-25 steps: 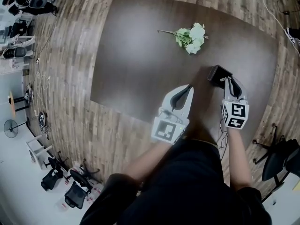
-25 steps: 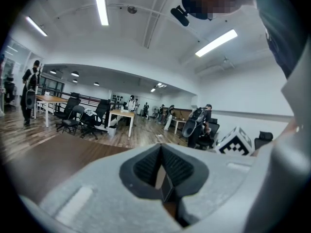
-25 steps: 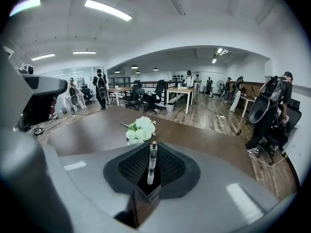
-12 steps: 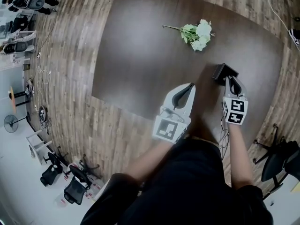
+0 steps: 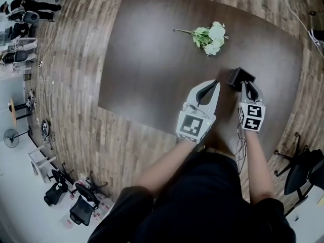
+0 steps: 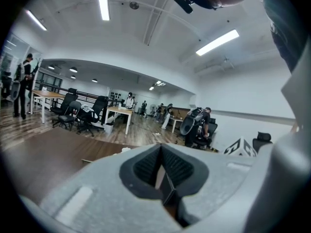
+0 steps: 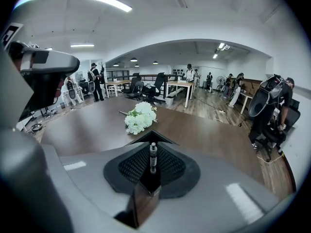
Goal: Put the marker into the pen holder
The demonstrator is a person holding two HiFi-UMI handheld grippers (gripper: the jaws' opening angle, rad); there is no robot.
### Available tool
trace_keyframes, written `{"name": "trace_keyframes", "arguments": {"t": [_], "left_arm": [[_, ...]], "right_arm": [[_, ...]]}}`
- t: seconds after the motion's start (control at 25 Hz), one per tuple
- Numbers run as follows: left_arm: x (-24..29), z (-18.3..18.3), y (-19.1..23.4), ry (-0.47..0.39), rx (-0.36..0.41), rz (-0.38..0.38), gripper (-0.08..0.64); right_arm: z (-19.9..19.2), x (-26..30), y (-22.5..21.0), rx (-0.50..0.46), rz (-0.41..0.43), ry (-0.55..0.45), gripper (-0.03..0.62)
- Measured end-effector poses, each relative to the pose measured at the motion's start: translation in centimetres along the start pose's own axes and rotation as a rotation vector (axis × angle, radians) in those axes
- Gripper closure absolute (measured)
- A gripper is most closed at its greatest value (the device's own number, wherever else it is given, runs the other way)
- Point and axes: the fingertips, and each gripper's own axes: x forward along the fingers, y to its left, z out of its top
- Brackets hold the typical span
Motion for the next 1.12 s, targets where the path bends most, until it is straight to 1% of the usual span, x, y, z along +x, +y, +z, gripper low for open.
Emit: {"name": "trace_keyframes", "arguments": {"t": [0.16, 0.32, 0.44, 0.6, 0.84, 1.0, 1.12], "left_arm": [[0.6, -0.4, -0.7, 0.003, -0.003, -0.02, 0.56], [0.5, -0.7, -1.1, 0.008, 0.003, -0.024, 0.56], [0.1, -0.7, -1.4, 0.012, 0.002, -0.016, 0.56], [-0.5, 0.0, -2.3, -0.002, 0.017, -0.02, 0.56], [-2.1, 1.1, -3.7, -0.027, 0.033, -0.023, 0.56], [-3.6, 2.1, -5.1, -0.045, 0.039, -0.039, 0.56], [-5.0, 2.8, -6.1, -0.051, 0.039, -0.048, 0.56]], "right_arm": [[0.0, -0.1, 0.0, 0.026, 0.011, -0.006, 0.532], [0.2, -0.3, 0.2, 0.046, 0.032, -0.016, 0.478], [0.8, -1.3, 0.1, 0.05, 0.023, -0.037, 0.462], [1.9, -2.6, 0.2, 0.062, 0.025, -0.069, 0.46], [2.6, -5.3, 0.8, 0.079, 0.027, -0.092, 0.462], [3.8, -8.7, 1.1, 0.088, 0.024, -0.115, 0.469], [5.3, -12.2, 1.6, 0.084, 0.021, -0.152, 0.496]]}}
